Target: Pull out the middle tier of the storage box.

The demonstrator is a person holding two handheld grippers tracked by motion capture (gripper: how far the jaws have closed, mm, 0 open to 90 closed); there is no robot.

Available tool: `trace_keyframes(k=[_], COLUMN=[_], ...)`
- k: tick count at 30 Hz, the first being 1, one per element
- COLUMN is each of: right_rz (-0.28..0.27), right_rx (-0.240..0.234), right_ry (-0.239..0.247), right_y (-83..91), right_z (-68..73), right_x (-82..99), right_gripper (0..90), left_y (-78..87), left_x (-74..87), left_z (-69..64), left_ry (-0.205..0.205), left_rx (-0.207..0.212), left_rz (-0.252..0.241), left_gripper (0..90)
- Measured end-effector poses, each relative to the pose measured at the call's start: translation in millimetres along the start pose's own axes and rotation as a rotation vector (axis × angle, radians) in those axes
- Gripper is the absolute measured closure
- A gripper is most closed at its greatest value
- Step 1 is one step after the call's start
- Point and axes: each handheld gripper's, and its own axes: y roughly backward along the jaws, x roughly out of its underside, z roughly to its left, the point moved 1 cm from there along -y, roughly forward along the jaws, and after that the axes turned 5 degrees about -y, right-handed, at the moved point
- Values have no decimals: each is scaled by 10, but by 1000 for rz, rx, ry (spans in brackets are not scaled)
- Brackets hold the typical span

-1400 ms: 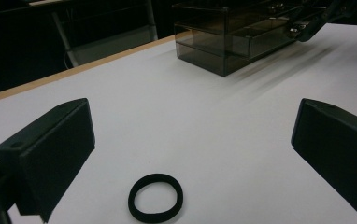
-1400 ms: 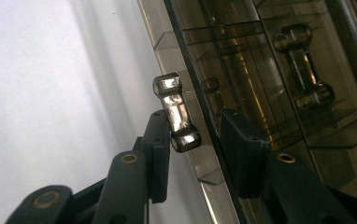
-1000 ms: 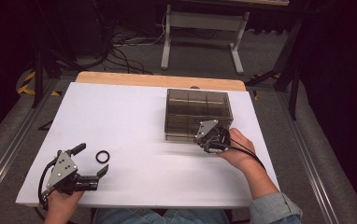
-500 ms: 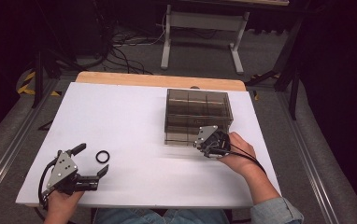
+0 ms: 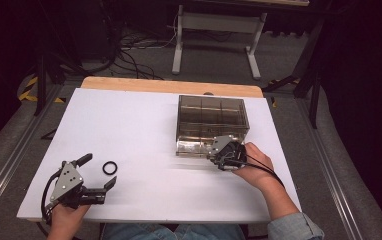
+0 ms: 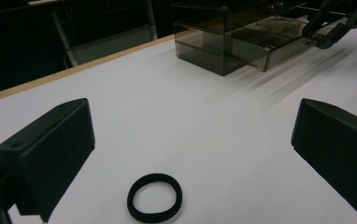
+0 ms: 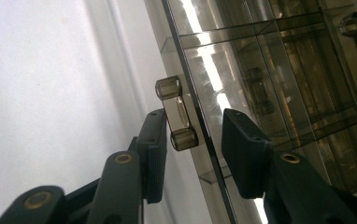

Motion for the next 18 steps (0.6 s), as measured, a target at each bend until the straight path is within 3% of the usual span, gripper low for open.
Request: trace_keyframes(k=[4, 8, 16, 18], right_rz=[-53, -134, -360, -376], right_rx=[-9, -30, 0, 18], right_ry=[-32, -70, -194, -199], right_y=[58, 173, 375, 392], right_z=[16, 20, 52, 54], right_x=[4, 12, 118, 127], right_gripper=[558, 388, 233, 202], left_y=[-5, -9, -24, -27], left_x=[-2, -2, 0, -3], left_z=[2, 4, 30, 31], left_ry=[0, 0, 13, 10], left_rx=[1, 2, -4, -3], left_rz=[-1, 0, 5, 9], left_gripper=[3, 3, 3, 4])
